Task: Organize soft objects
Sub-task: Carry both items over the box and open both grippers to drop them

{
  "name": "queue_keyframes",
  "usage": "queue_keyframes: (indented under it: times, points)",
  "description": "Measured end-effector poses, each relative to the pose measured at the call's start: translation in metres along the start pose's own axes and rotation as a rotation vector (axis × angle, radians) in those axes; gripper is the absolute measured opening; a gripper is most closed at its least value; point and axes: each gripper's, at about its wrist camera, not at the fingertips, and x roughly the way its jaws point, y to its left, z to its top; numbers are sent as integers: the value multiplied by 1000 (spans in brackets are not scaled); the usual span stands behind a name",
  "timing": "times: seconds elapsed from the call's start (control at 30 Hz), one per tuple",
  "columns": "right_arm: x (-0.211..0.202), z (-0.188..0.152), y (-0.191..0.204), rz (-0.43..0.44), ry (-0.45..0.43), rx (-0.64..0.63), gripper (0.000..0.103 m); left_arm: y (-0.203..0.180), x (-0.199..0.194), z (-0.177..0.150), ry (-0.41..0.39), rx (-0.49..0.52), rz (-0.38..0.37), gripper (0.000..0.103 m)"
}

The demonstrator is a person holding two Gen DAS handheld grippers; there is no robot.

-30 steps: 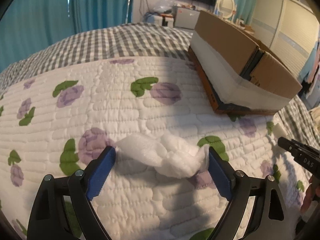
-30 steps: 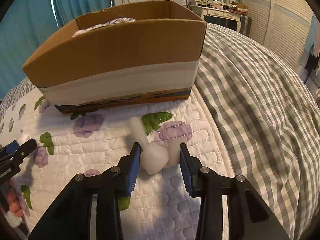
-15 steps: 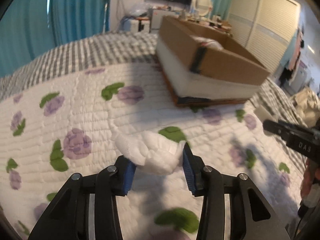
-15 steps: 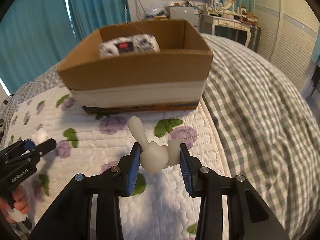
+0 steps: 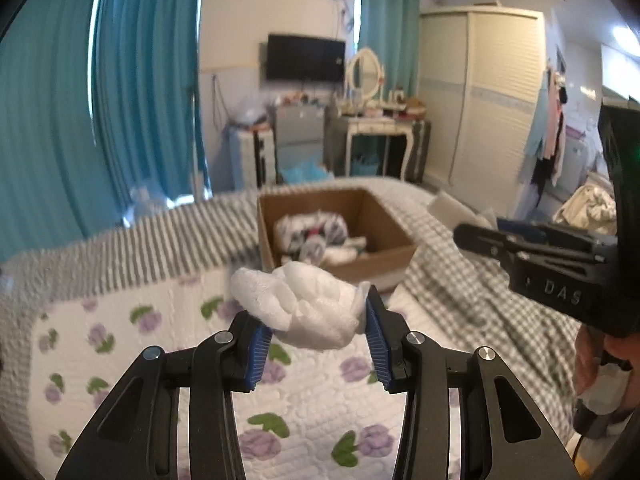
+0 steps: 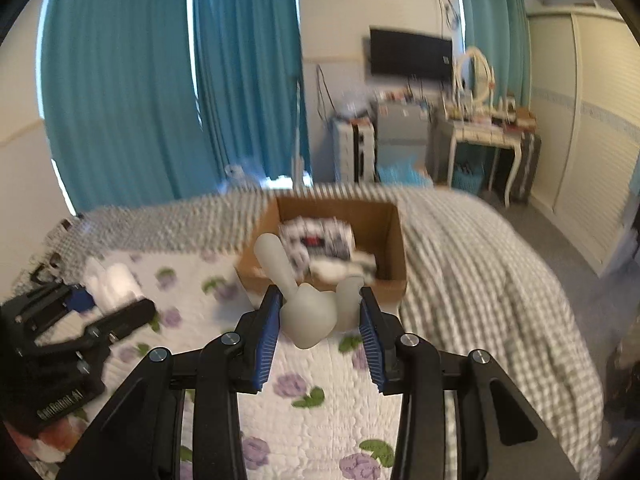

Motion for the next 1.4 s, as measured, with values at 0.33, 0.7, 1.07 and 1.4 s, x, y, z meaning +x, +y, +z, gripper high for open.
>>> queue_keyframes:
  times: [0.33, 0.7, 1.07, 1.4]
  points:
    - [-57, 65, 3, -1, -139, -78, 38, -13, -25, 54, -100, -56, 11, 42]
    - [23, 118, -26, 22, -89, -75, 39, -4, 46, 97, -101, -49, 56, 42]
    - [169, 101, -82, 27, 67, -20, 39, -10, 195, 63, 76, -38, 28, 42]
    - [251, 73, -106, 61, 167, 78, 75, -17, 231, 42, 67, 24, 52, 81]
